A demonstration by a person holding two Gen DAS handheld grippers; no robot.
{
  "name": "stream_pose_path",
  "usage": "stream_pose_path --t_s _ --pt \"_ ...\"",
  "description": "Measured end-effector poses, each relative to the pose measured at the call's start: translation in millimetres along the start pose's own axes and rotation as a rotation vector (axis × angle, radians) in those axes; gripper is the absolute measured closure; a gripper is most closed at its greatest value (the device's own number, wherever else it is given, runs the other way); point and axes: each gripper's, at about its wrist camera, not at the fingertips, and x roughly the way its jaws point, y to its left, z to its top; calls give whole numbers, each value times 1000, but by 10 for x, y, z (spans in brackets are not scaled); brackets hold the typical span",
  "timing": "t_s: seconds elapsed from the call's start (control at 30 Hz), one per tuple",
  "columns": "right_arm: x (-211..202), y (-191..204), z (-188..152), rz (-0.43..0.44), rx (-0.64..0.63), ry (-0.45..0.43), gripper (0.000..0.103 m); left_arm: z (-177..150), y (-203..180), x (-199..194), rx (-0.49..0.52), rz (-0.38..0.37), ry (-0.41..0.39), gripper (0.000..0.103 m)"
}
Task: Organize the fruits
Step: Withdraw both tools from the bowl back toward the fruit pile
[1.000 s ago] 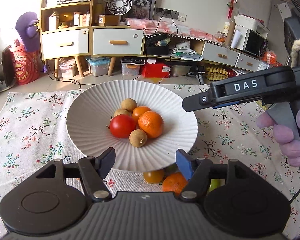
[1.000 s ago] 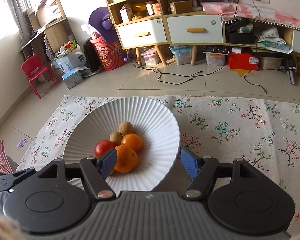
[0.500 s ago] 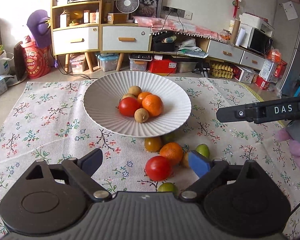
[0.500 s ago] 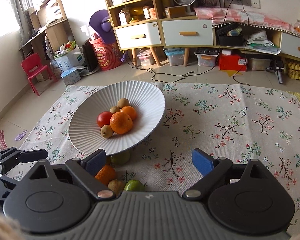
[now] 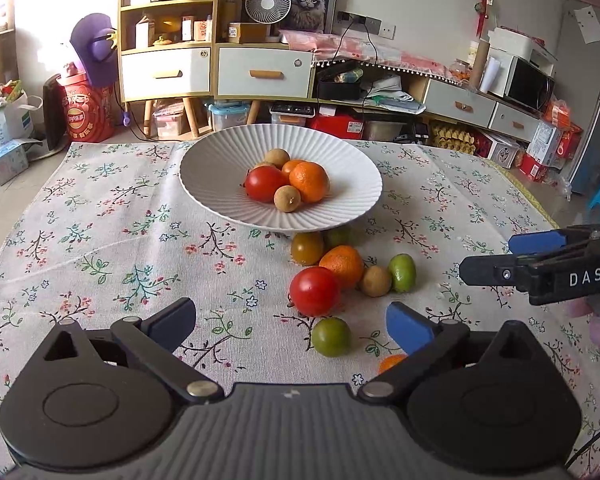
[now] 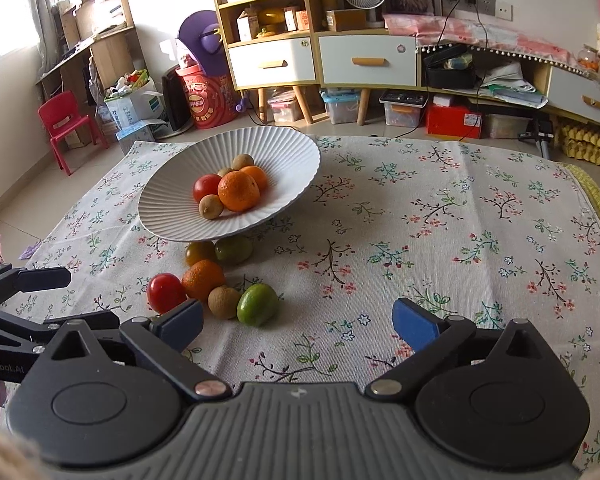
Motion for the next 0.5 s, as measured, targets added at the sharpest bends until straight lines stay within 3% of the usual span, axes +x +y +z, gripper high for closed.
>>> stream_pose_path --t_s 0.5 --pt "-8 125 -460 -6 -118 4 1 -327 -25 190 66 27 37 6"
